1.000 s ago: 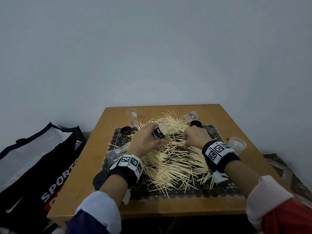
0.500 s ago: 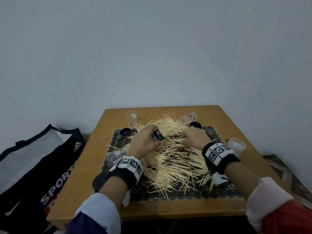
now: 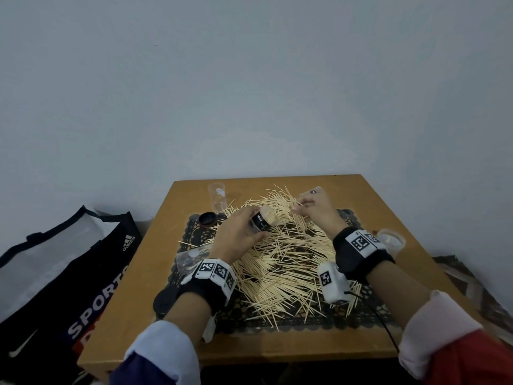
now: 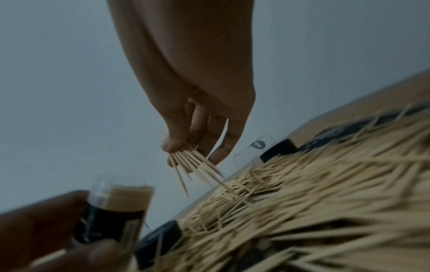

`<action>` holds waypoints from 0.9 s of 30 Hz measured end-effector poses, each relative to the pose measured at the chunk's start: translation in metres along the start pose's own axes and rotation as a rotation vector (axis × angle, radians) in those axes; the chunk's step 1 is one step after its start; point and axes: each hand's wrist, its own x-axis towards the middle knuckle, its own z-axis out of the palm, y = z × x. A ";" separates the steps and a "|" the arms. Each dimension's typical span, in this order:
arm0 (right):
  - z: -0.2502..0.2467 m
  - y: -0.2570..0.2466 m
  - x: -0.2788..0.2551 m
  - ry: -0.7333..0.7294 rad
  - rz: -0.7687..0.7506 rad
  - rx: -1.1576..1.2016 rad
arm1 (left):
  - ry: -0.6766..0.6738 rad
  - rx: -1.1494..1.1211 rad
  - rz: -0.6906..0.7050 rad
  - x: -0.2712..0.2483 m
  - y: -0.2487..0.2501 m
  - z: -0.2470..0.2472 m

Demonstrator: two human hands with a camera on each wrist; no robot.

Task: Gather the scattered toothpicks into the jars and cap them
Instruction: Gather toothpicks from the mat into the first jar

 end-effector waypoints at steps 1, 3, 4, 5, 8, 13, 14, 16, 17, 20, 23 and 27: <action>0.001 -0.001 0.001 0.003 0.014 0.054 | 0.002 -0.001 0.001 0.000 0.000 0.000; 0.004 0.000 0.005 0.023 0.044 0.164 | 0.001 -0.003 0.002 0.000 0.000 0.000; 0.005 -0.001 0.007 0.040 0.053 0.222 | 0.001 -0.005 0.003 0.000 0.000 0.000; 0.007 -0.004 0.006 0.058 0.052 0.277 | 0.000 -0.008 0.004 0.000 0.000 0.000; 0.014 -0.011 0.006 0.105 0.048 0.458 | -0.003 -0.011 0.008 0.000 0.000 0.000; 0.028 -0.018 0.006 0.184 0.047 0.660 | -0.007 -0.023 0.031 -0.001 0.002 0.000; 0.030 -0.020 0.005 0.193 0.040 0.682 | -0.007 -0.024 0.039 -0.001 0.002 0.000; 0.035 -0.021 0.004 0.206 0.032 0.713 | -0.009 -0.023 0.042 -0.001 0.002 0.000; 0.037 -0.021 0.003 0.207 0.036 0.718 | -0.010 -0.022 0.039 -0.001 0.002 0.001; 0.046 -0.017 0.001 0.197 0.050 0.718 | -0.004 -0.032 0.036 0.000 0.002 0.001; 0.053 -0.012 -0.001 0.169 0.045 0.716 | 0.017 -0.047 0.043 0.001 0.004 0.000; 0.056 -0.007 -0.003 0.092 0.101 0.763 | 0.053 -0.075 0.053 0.001 0.003 0.000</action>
